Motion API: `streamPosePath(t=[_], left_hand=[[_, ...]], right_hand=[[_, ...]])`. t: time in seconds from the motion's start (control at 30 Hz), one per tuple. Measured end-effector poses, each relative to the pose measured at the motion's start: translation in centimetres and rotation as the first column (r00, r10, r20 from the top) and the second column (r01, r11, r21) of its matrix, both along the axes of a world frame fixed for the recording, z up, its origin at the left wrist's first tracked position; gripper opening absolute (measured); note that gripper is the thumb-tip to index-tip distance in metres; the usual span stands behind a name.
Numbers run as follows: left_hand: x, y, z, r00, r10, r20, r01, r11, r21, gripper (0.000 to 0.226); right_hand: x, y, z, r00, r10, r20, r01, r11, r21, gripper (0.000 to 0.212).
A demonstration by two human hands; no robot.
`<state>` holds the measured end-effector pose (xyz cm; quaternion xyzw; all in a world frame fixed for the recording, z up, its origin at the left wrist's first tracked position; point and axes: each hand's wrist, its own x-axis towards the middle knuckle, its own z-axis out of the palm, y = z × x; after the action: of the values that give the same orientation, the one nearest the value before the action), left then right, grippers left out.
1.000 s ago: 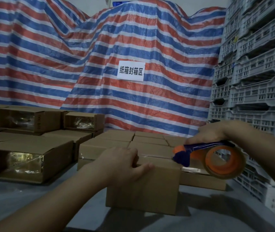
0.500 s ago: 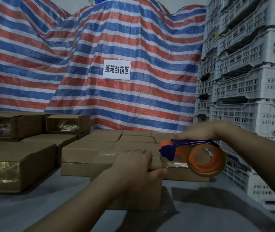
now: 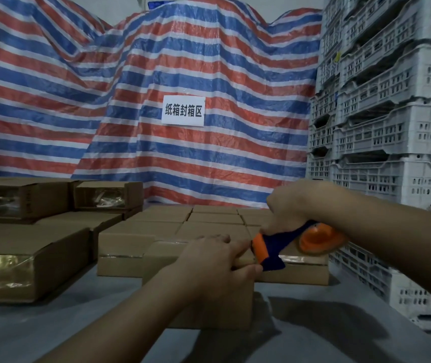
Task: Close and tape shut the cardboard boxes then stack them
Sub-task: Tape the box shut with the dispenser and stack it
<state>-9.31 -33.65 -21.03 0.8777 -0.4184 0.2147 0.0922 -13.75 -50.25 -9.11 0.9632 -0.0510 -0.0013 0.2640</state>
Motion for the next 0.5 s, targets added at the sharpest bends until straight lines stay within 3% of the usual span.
streamPosePath(t=[0.13,0.43,0.5], left_hand=[[-0.2,0.0,0.2,1.000,0.005,-0.005,-0.005,1.000,0.009,0.060],[-0.2,-0.1,0.4,0.999,0.031,-0.016,-0.031,0.999,0.035,0.058],[-0.3,-0.1,0.3,0.999,0.048,0.002,-0.048,0.997,0.053,0.060]], right_hand=[[0.0,2.6,-0.1,0.999,0.024,0.027,-0.015,0.959,-0.282,0.044],[-0.1,6.5,-0.4,0.999,-0.027,0.038,0.042,0.866,-0.498,0.032],[0.3,7.2,-0.7,0.997,-0.017,0.078,0.052,0.877,-0.478,0.029]])
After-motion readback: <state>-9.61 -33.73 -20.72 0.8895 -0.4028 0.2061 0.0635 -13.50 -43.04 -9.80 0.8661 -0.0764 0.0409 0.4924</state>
